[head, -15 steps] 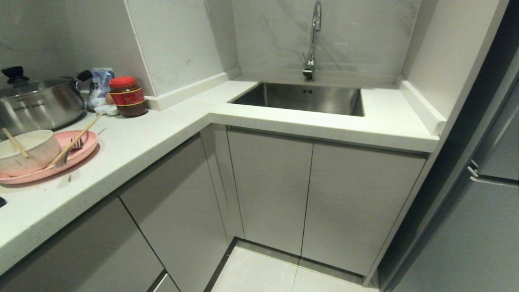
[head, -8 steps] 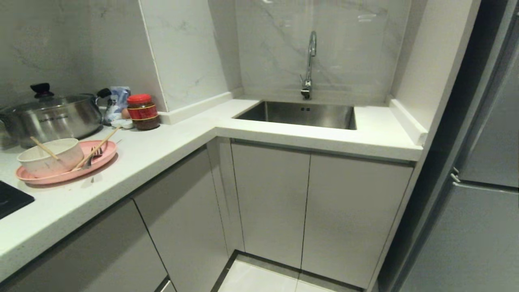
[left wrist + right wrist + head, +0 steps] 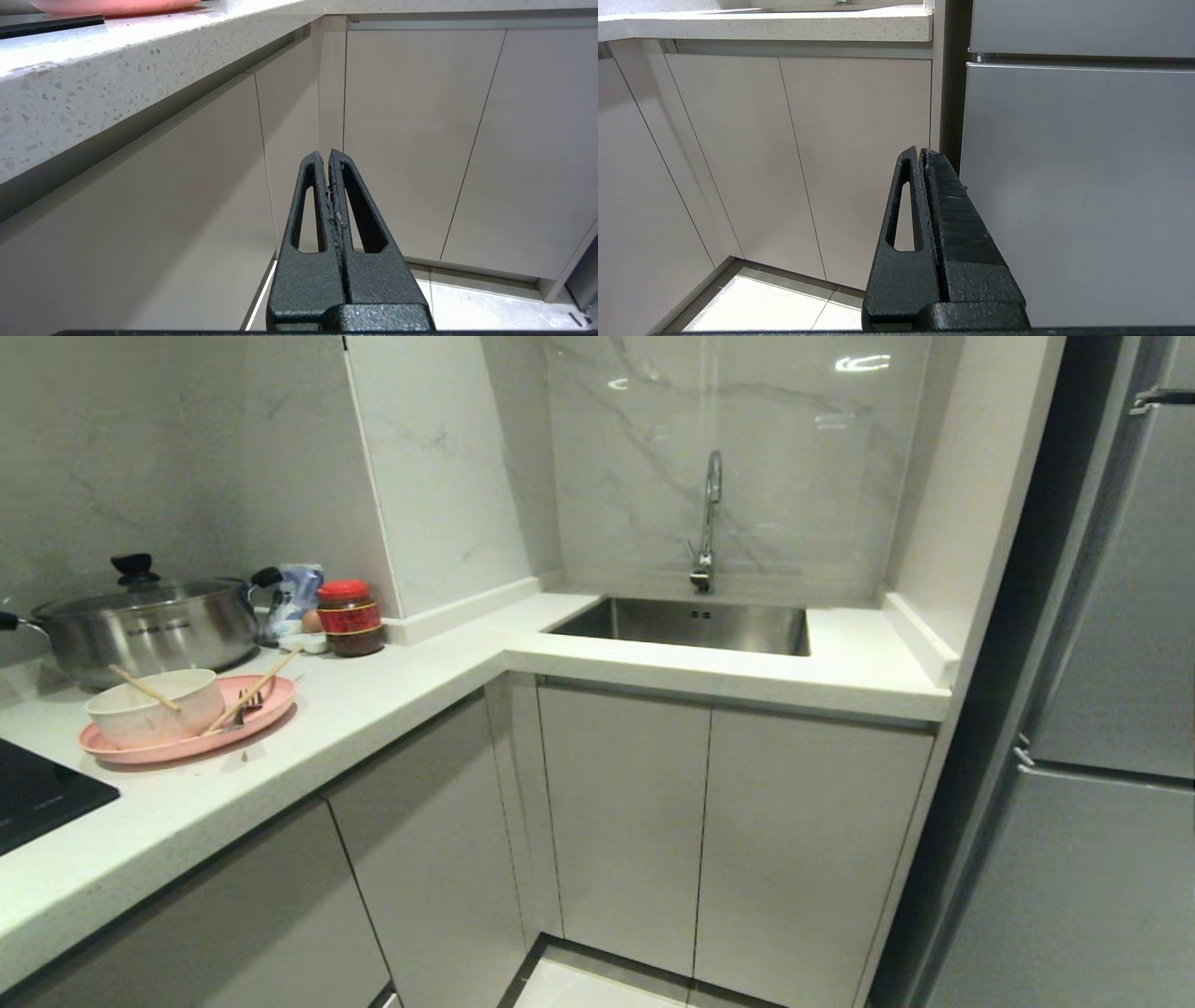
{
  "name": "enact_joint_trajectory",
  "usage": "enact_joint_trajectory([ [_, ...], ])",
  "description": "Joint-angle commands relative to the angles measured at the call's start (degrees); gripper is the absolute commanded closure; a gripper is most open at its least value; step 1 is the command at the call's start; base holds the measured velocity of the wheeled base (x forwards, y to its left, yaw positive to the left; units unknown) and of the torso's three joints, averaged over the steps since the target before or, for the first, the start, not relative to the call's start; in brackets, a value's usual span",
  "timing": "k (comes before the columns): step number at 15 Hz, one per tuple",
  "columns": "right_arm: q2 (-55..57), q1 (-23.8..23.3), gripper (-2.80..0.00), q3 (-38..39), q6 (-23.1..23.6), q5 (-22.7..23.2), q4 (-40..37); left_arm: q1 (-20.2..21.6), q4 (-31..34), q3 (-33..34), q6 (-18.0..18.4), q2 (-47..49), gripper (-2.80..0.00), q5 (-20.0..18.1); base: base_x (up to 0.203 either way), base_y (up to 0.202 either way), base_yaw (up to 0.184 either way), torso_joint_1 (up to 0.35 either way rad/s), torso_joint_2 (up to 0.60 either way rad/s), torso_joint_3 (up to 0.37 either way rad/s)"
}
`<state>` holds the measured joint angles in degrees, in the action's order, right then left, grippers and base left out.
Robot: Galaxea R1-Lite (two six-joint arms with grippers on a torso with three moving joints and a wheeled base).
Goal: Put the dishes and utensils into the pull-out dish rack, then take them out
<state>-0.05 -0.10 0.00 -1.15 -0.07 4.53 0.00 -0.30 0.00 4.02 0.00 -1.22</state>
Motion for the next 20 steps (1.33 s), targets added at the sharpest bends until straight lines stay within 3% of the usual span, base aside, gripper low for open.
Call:
enact_joint_trajectory([
  [1,0.05,0.01,0.0,1.49,0.0,-0.01,0.04,0.0,-0.05,0.35,-0.06,0.09,0.0,0.08,0.0,0.0,0.0,0.0,0.0,0.0],
  [20,0.05,0.01,0.0,1.56,0.19,0.07,-0.05,0.0,-0.05,0.35,-0.15,0.09,0.0,0.08,0.0,0.0,0.0,0.0,0.0,0.0],
])
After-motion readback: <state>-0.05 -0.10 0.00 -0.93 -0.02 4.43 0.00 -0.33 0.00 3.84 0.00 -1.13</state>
